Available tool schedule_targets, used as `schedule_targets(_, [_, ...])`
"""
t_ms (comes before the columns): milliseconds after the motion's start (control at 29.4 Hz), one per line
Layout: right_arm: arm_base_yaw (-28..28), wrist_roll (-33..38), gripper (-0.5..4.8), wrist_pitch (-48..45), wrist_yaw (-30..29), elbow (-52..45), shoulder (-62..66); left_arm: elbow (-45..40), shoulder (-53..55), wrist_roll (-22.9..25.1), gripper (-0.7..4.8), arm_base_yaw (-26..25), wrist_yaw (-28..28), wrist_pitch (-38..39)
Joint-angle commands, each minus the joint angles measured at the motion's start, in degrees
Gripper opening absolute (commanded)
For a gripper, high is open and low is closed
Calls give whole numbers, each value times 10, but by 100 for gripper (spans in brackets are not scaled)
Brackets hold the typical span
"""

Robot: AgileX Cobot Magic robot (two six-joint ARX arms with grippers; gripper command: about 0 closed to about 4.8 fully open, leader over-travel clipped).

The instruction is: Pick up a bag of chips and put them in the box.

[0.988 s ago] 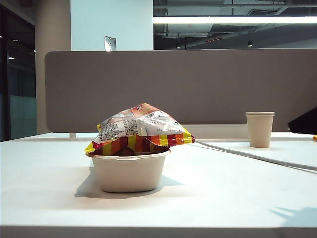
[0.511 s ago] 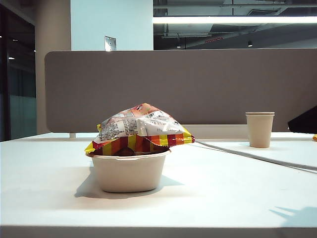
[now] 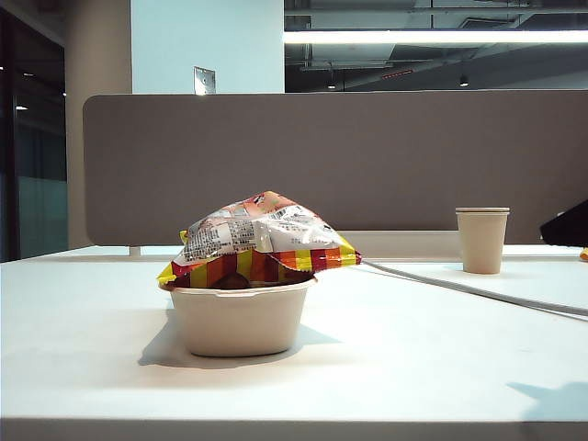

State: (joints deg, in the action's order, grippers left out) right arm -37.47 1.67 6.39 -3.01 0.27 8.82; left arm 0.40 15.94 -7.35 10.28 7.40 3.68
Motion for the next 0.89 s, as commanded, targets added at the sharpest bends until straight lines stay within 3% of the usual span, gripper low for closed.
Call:
schedule_targets(34, [0,0,-5,-11,1,-1,-2,1,1,-2,53,0,-1,-8])
schedule_targets(681, [0,0,-5,-12,1,-1,-6,1,-129,-2,53,-8,4,-2])
schedule_targets(886, [57,0,-5,-17,1,-1,-14,1,-158,-2,53,-30,3,2])
